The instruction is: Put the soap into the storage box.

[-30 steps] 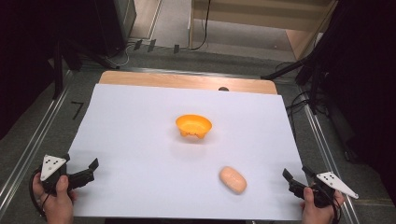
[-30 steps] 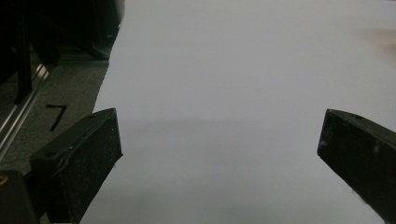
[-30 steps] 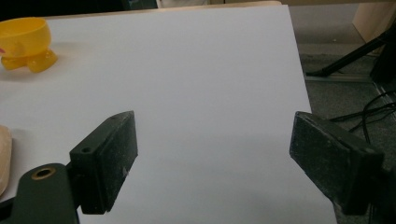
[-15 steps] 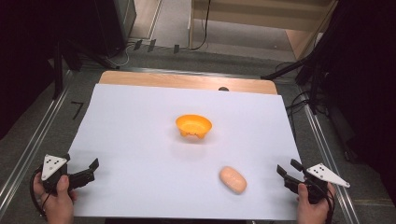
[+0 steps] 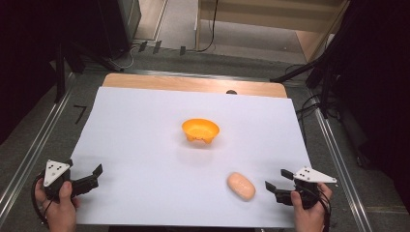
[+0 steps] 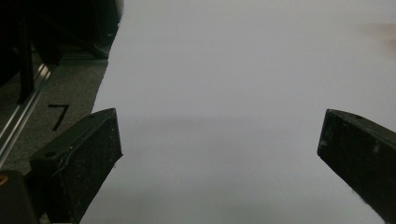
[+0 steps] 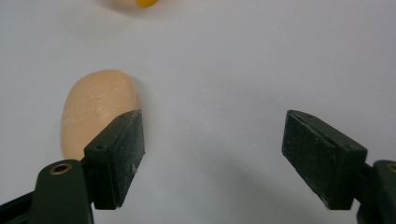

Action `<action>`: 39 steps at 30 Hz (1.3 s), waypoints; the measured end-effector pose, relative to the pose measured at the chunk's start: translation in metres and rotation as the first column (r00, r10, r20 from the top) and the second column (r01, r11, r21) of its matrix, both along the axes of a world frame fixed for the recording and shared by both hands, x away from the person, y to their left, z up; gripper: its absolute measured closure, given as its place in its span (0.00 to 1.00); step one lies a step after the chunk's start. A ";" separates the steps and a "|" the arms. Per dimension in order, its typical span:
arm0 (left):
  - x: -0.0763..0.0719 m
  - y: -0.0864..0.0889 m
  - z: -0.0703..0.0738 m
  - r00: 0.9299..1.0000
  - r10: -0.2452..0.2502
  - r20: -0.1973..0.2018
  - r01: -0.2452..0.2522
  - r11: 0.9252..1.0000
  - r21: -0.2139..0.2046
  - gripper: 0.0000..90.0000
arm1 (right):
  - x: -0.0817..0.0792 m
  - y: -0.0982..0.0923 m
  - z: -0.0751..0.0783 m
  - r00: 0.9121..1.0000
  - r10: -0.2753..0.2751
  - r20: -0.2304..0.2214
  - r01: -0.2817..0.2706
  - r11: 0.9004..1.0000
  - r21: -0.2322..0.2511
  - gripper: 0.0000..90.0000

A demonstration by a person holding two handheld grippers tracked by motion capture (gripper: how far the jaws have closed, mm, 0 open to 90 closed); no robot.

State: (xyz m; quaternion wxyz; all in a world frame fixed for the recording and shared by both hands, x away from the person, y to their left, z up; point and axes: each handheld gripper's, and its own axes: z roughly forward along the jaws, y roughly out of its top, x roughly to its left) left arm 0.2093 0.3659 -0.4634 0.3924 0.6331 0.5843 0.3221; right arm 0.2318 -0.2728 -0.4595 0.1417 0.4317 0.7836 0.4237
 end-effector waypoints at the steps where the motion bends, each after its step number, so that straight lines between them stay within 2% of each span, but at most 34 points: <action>1: 0.000 0.000 0.000 1.000 0.000 0.000 0.000 1.000 0.000 0.00 | 0.000 0.000 0.000 1.000 0.000 0.000 0.000 1.000 0.000 0.25; 3: 0.000 0.000 0.000 1.000 -0.001 0.000 0.001 1.000 0.001 0.00 | 0.001 0.011 0.000 0.998 0.050 -0.031 -0.051 0.999 -0.014 0.26; 8: 0.000 0.000 0.000 1.000 -0.003 -0.003 0.003 1.000 0.006 0.00 | 0.002 0.024 -0.002 0.993 0.096 -0.070 -0.099 0.994 -0.037 0.28; 11: 0.000 -0.001 0.000 1.000 -0.004 -0.005 0.004 1.000 0.011 0.00 | 0.002 0.034 -0.004 0.988 0.120 -0.098 -0.126 0.991 -0.054 0.29; 12: 0.000 -0.001 0.000 1.000 -0.003 -0.006 0.003 1.000 0.011 0.00 | 0.003 0.040 -0.005 0.983 0.143 -0.111 -0.149 0.987 -0.052 0.30; 20: 0.001 -0.002 0.000 1.000 -0.004 -0.005 0.004 1.000 0.013 0.00 | 0.005 0.059 -0.007 0.970 0.197 -0.141 -0.205 0.978 -0.040 0.30; 26: 0.001 -0.002 0.000 1.000 -0.007 -0.007 0.007 1.000 0.018 0.00 | 0.007 0.068 -0.011 0.964 0.215 -0.155 -0.224 0.974 -0.042 0.30; 30: 0.001 -0.002 0.000 1.000 -0.008 -0.009 0.008 1.000 0.021 0.00 | 0.008 0.074 -0.012 0.964 0.213 -0.162 -0.223 0.973 -0.050 0.32; 31: 0.001 -0.002 0.000 1.000 -0.006 -0.009 0.006 1.000 0.023 0.00 | 0.008 0.078 -0.013 0.965 0.207 -0.159 -0.220 0.973 -0.074 0.33; 37: 0.001 -0.003 0.000 1.000 -0.010 -0.012 0.010 1.000 0.029 0.00 | 0.008 0.086 -0.015 0.972 0.189 -0.141 -0.208 0.969 -0.132 0.36; 39: 0.001 -0.002 0.000 1.000 -0.010 -0.012 0.010 1.000 0.029 0.00 | 0.008 0.087 -0.015 0.972 0.196 -0.133 -0.215 0.965 -0.148 0.36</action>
